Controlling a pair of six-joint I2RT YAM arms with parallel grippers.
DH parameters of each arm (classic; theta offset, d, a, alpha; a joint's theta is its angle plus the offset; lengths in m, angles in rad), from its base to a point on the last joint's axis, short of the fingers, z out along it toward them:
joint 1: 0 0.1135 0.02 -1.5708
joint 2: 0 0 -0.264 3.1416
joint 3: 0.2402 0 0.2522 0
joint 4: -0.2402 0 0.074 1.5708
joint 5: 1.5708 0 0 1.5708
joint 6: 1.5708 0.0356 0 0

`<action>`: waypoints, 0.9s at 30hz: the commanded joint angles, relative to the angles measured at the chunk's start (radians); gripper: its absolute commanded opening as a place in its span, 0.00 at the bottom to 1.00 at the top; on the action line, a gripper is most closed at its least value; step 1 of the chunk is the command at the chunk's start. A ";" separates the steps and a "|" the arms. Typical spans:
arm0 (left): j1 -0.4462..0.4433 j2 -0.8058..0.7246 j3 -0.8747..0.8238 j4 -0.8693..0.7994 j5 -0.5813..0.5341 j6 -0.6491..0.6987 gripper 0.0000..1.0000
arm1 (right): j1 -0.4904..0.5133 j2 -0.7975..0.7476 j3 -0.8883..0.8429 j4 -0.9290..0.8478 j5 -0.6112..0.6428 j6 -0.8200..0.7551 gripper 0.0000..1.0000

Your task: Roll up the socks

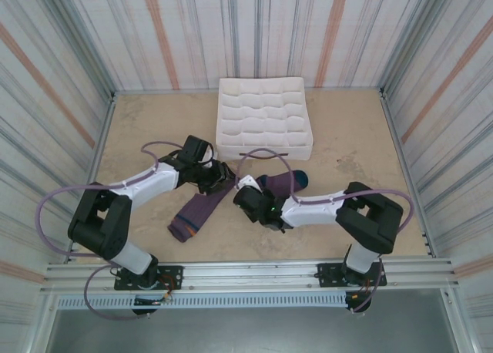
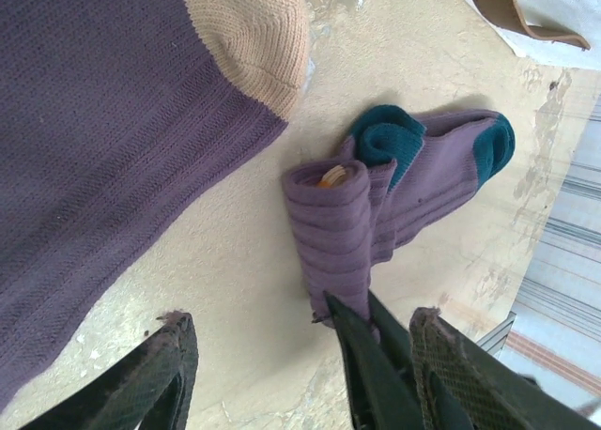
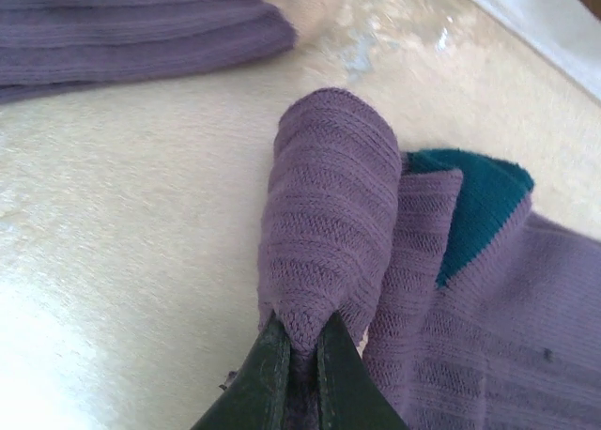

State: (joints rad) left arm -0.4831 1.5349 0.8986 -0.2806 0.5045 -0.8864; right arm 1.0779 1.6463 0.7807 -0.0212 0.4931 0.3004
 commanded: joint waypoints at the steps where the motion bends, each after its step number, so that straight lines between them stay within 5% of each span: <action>1: 0.008 -0.028 -0.010 -0.034 0.000 0.013 0.61 | -0.061 -0.083 -0.091 0.080 -0.200 0.148 0.00; 13: 0.006 -0.022 -0.020 -0.018 -0.002 0.003 0.59 | -0.297 -0.224 -0.442 0.522 -0.582 0.468 0.00; 27: -0.117 0.096 0.060 0.105 -0.018 -0.006 0.58 | -0.463 -0.184 -0.554 0.557 -0.708 0.699 0.00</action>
State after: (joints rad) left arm -0.5735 1.5978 0.9138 -0.2184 0.4999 -0.8890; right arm 0.6464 1.4189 0.2615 0.6365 -0.1822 0.9298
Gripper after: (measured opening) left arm 0.585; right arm 0.071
